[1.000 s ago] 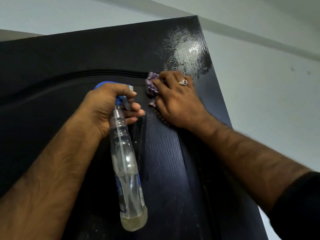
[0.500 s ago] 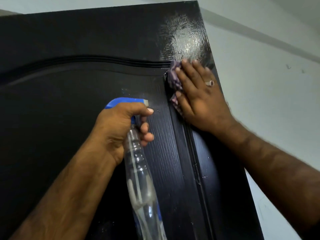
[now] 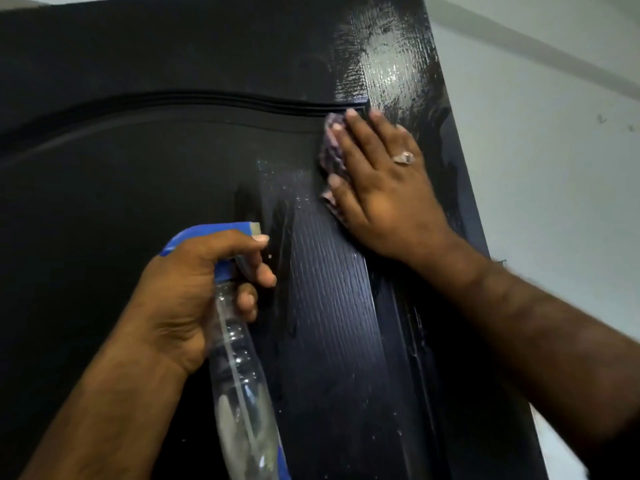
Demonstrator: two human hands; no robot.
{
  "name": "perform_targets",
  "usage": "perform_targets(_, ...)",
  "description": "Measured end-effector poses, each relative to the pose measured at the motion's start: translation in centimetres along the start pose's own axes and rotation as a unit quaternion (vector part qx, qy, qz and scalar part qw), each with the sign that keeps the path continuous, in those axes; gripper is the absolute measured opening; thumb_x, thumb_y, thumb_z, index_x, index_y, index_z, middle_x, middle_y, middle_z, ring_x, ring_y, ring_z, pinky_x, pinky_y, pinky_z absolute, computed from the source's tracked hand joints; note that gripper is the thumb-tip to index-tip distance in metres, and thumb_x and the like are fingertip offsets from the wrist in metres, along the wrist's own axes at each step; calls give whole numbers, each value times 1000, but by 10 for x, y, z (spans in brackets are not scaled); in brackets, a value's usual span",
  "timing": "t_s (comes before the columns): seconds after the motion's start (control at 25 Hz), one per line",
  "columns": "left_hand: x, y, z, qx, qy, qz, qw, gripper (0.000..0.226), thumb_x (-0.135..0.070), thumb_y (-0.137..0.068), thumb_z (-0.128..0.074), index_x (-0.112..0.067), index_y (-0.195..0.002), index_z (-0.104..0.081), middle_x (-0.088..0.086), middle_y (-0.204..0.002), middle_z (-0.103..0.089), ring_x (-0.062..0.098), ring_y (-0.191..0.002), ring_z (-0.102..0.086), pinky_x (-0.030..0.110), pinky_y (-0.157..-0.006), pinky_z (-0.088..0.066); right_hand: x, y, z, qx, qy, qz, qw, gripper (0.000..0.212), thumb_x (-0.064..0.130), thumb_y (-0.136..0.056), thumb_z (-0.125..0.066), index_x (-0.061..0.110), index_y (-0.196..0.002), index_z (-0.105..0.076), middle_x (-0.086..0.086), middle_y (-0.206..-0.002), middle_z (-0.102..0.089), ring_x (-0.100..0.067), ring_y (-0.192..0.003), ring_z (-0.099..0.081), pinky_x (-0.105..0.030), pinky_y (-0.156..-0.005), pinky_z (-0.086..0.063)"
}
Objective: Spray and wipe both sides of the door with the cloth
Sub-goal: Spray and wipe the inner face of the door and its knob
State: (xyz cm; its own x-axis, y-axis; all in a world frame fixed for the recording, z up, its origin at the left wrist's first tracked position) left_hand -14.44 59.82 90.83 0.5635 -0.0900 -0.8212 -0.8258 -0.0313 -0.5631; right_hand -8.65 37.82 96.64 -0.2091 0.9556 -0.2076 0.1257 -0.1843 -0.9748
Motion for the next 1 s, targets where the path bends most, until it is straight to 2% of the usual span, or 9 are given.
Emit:
perform_targets(0.08,3,2,7,-13,6,-1,1000,12,-18,-68,-74,-11,-65,-66,16,-66,-61,16,-37,-41,25,-45,-36,36,-2,-10,5,-23,30,999,64,45,-109,-42,14,-165,-41,-14,-176,-28,-37,-163,-22,-57,-128,-22)
perform_targets(0.16,9,7,16,-24,7,11,1000,12,-17,-68,-73,-9,-71,-65,16,-66,-61,17,-36,-40,25,-44,-36,63,42,-9,45,-41,120,991,63,43,-110,-43,14,-166,-39,-13,-177,-23,-37,-165,-15,-56,-130,-19)
perform_targets(0.32,17,27,39,-38,15,36,999,8,-12,-75,-70,-8,-74,-63,17,-67,-60,17,-36,-40,25,-43,-36,66,139,13,146,-58,285,946,61,42,-113,-40,19,-169,-31,-8,-179,-16,-32,-167,-8,-57,-131,-20)
perform_targets(0.4,19,33,49,-48,9,49,998,10,-10,-81,-69,-8,-73,-64,17,-67,-60,17,-38,-40,24,-43,-36,45,117,10,115,-43,242,962,63,42,-112,-43,18,-169,-32,-9,-179,-18,-32,-167,-11,-57,-131,-21)
perform_targets(0.48,19,35,55,-63,3,53,997,8,-9,-82,-70,-8,-76,-66,17,-70,-62,17,-40,-42,23,-44,-37,37,60,1,50,-30,126,990,61,42,-111,-43,14,-166,-40,-13,-176,-26,-36,-165,-19,-57,-130,-23)
perform_targets(0.6,20,38,62,-90,4,46,995,9,-10,-80,-73,-7,-87,-68,17,-73,-65,18,-43,-44,23,-44,-40,68,-10,-12,22,-18,27,999,61,44,-109,-40,14,-163,-45,-14,-175,-30,-40,-163,-23,-57,-130,-21)
perform_targets(0.68,23,39,67,-103,6,40,994,13,-10,-79,-73,-7,-90,-67,17,-74,-65,17,-42,-44,23,-44,-40,98,-4,-18,38,-26,64,997,64,45,-109,-38,15,-165,-41,-13,-176,-26,-39,-164,-19,-57,-131,-17)
perform_targets(0.88,31,49,77,-121,26,50,991,15,-10,-80,-73,-7,-92,-67,16,-74,-66,17,-42,-46,24,-46,-39,124,128,-2,121,-51,205,970,64,43,-112,-38,14,-169,-29,-11,-179,-14,-35,-167,-8,-58,-131,-18)
perform_targets(1.0,31,55,81,-116,25,55,991,15,-10,-81,-74,-7,-94,-68,16,-75,-68,17,-45,-46,24,-46,-41,89,108,0,86,-51,163,982,64,40,-110,-44,14,-167,-36,-12,-177,-23,-35,-165,-16,-57,-131,-20)
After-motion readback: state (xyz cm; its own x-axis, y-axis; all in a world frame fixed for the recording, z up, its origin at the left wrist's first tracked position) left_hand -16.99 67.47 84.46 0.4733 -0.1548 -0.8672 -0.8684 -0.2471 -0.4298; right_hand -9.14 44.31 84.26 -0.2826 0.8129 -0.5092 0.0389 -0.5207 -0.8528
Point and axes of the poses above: each hand's wrist, its own y-axis away from the middle knuckle, its own z-axis out of the back of the hand, x = y × z, the point moved 4 cm from there along -y, towards the middle knuckle
